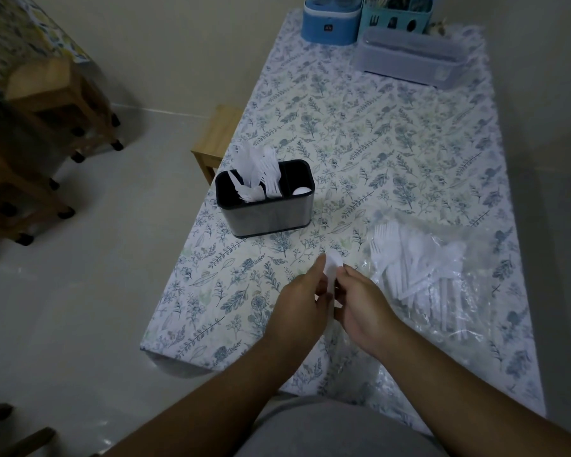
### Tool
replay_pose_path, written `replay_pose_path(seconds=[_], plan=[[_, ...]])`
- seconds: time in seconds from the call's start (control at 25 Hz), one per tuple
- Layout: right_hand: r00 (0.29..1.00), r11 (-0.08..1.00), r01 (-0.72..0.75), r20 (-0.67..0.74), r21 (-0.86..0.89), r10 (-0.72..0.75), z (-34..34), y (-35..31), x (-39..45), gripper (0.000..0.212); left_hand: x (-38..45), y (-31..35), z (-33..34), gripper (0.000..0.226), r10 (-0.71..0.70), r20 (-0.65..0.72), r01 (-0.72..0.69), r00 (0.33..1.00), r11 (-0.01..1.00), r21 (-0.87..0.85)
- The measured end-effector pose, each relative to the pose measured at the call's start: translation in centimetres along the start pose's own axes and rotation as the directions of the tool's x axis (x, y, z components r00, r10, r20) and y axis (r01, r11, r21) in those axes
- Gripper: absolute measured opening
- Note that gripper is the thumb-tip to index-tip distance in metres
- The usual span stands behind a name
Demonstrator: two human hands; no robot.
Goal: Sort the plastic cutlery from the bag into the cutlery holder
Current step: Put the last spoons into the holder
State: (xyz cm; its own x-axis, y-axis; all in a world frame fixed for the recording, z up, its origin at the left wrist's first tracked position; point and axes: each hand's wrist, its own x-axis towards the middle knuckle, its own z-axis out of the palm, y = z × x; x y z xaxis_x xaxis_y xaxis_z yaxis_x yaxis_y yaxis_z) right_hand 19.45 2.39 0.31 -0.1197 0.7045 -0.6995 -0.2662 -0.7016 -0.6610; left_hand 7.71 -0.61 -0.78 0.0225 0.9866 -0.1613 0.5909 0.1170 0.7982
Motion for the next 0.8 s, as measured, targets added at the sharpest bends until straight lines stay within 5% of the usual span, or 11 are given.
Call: replay_pose_path(seconds=[0.2, 0.36, 0.56, 0.68, 0.8], plan=[[0.997, 0.996, 0.071, 0.04, 0.062, -0.073, 0.5, -0.1, 0.3, 0.031, 0.9, -0.3, -0.9, 0.043, 0.108, -0.082, -0.105, 0.991, 0.994, 0.041], [0.959, 0.962, 0.272, 0.083, -0.022, -0.27, 2.2, -3.4, 0.0, 0.031, 2.6, 2.7, -3.9, 0.023, 0.096, -0.194, -0.109, 0.976, 0.992, -0.062], [0.776, 0.742, 0.628, 0.115, -0.235, -0.621, 7.0, -12.1, -0.8, 0.027, 7.7, 9.1, -11.7, 0.018, 0.104, -0.351, -0.187, 0.931, 0.959, -0.211], [0.643, 0.6, 0.758, 0.134, -0.256, -0.754, 9.4, -15.9, 0.0, 0.027, 10.8, 10.9, -14.6, 0.026, 0.244, -0.451, -0.307, 0.859, 0.949, -0.071], [0.626, 0.58, 0.765, 0.113, -0.28, -0.771, 10.3, -16.6, 2.2, 0.03, 12.9, 10.1, -14.7, 0.025, 0.299, -0.46, -0.313, 0.836, 0.949, 0.049]])
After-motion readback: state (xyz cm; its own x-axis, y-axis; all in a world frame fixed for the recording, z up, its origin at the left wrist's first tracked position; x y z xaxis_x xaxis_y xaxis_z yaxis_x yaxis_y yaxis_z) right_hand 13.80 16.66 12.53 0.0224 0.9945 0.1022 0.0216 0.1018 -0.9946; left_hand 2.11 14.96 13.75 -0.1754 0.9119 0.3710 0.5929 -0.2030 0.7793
